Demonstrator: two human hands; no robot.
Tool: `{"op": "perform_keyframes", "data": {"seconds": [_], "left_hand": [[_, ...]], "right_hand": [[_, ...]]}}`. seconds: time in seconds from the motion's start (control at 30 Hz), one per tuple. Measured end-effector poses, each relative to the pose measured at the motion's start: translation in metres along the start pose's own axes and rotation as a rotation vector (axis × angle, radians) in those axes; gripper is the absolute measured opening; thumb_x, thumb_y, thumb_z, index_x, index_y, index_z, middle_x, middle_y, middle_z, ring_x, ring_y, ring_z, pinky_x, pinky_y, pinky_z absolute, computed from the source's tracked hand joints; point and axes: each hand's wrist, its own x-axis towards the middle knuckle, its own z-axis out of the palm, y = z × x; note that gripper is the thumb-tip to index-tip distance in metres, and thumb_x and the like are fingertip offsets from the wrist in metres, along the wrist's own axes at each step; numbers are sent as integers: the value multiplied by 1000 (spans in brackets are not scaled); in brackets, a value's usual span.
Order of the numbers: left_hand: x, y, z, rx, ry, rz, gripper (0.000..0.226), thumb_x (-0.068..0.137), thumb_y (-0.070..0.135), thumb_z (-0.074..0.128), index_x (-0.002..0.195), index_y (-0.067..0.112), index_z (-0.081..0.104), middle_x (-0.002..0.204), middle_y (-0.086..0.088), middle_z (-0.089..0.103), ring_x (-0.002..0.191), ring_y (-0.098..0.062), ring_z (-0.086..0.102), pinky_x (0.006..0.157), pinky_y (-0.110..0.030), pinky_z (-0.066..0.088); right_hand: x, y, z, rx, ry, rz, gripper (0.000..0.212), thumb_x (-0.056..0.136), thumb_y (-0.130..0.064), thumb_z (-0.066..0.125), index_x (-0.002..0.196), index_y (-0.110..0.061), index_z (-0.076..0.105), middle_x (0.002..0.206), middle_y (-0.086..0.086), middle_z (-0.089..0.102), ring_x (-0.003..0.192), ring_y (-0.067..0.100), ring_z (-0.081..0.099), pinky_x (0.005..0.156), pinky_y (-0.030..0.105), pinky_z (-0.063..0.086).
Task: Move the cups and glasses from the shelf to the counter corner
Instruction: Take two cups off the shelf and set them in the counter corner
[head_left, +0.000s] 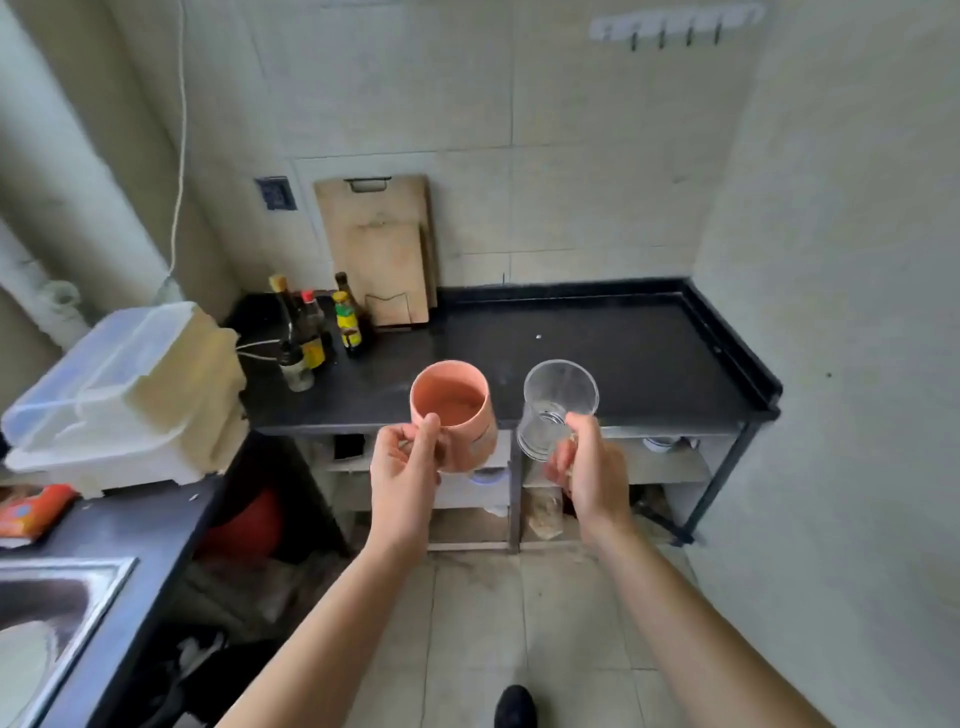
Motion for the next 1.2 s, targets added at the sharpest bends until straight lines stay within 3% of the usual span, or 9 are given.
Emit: {"op": "perform_keyframes", "data": {"seconds": [0.17, 0.27, 0.37, 0.5, 0.73, 0.9, 1.0, 1.2], "left_hand": [[97, -20, 117, -16, -159, -56, 33, 93, 41, 65, 89, 12, 51, 74, 5, 59, 66, -10, 52, 67, -27, 46], [141, -15, 183, -14, -217, -104, 34, 91, 43, 67, 89, 12, 51, 79, 0, 60, 70, -12, 52, 71, -33, 46], [179, -11, 240, 14, -207, -164, 39, 86, 47, 71, 84, 13, 51, 78, 1, 64, 68, -11, 54, 67, -30, 46], [231, -29, 315, 133, -173, -221, 24, 89, 32, 65, 83, 12, 52, 78, -4, 64, 72, -17, 56, 65, -30, 48], [310, -84, 439, 282, -180, -296, 19, 95, 30, 54, 108, 17, 49, 99, -4, 61, 82, -16, 61, 61, -27, 48], [368, -108, 541, 360, -176, -393, 26, 96, 31, 50, 117, 17, 43, 106, -7, 62, 93, -24, 64, 81, -39, 57], [407, -125, 595, 375, -152, -450, 30, 96, 32, 48, 121, 17, 43, 106, -7, 65, 87, -21, 64, 72, -35, 54], [466, -168, 657, 477, -196, -588, 43, 94, 28, 44, 131, 7, 48, 115, -21, 66, 81, -21, 56, 66, -31, 44]], "right_hand": [[123, -34, -28, -11, 107, 16, 52, 81, -49, 50, 43, -14, 45, 54, -1, 52, 56, 13, 60, 69, 41, 59], [185, -60, -48, -27, 165, 30, 52, 90, -43, 50, 50, -10, 51, 55, 1, 55, 67, 19, 61, 67, 40, 63], [238, -77, -71, -69, 242, 17, 52, 93, -41, 50, 52, -9, 52, 59, 1, 58, 77, 19, 64, 70, 41, 65], [314, -77, -97, -89, 317, 43, 53, 94, -41, 51, 51, -10, 52, 73, 5, 65, 92, 18, 67, 70, 39, 65], [462, -48, -140, -147, 324, 184, 49, 98, -45, 45, 66, -10, 57, 89, 4, 70, 86, 22, 69, 61, 28, 51], [578, -48, -182, -258, 280, 248, 53, 101, -44, 37, 74, -8, 65, 82, 1, 68, 79, 22, 68, 58, 30, 43], [648, -54, -198, -294, 241, 264, 49, 100, -43, 38, 75, -11, 66, 79, 2, 66, 74, 21, 64, 63, 36, 46], [755, -41, -200, -295, 268, 351, 50, 99, -45, 32, 80, -15, 67, 88, -2, 64, 79, 13, 58, 59, 31, 37]]}}
